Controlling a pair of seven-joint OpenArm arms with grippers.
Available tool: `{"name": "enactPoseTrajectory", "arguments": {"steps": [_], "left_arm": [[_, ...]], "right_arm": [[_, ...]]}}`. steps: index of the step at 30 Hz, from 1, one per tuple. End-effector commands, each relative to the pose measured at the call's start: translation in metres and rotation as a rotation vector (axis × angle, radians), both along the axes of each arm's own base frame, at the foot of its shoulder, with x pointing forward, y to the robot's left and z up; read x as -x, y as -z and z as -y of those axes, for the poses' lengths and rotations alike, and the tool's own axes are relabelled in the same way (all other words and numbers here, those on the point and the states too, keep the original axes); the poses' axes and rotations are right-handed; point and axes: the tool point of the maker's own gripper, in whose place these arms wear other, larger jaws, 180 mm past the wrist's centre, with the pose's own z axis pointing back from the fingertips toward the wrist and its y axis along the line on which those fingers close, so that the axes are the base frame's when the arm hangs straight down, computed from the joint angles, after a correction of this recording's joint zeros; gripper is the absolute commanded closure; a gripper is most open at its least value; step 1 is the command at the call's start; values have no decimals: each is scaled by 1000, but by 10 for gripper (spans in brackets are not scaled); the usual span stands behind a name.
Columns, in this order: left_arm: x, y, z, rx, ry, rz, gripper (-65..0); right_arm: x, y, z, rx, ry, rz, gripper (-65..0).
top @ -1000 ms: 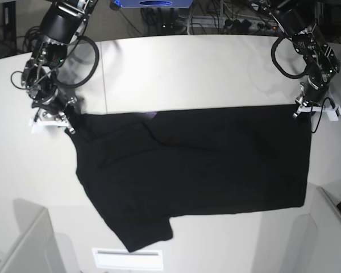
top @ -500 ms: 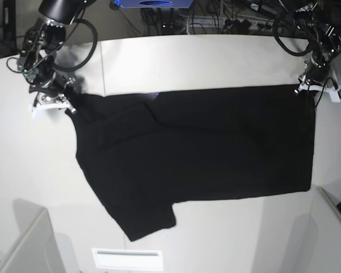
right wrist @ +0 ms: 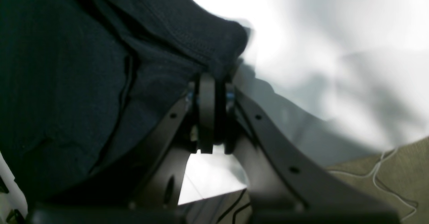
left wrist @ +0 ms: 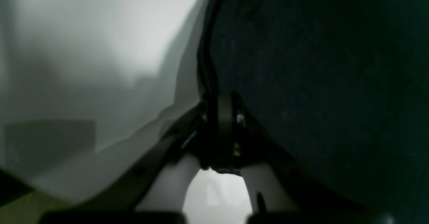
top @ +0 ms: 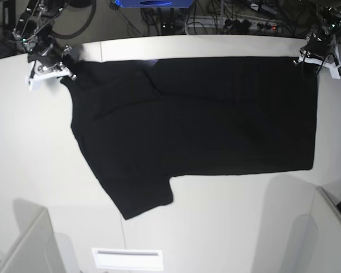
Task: Fold the T-shirt properly
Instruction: 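Pull both held corners further toward the robot, straightening the shirt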
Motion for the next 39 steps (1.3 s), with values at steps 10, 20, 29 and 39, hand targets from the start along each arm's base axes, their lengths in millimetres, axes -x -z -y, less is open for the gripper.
{"name": "enactPoseTrajectory", "arguments": {"steps": [10, 20, 29, 39], "left_arm": [[24, -1, -7, -25, 4, -43, 0], [28, 0, -6, -24, 3, -52, 0], [27, -1, -7, -26, 5, -49, 0], [31, -2, -11, -34, -5, -54, -421]], "right_arm": [[26, -8, -10, -90, 17, 17, 0], [27, -11, 3, -74, 51, 23, 0], [30, -13, 17, -54, 83, 25, 0], [26, -24, 14, -48, 61, 43, -333]]}}
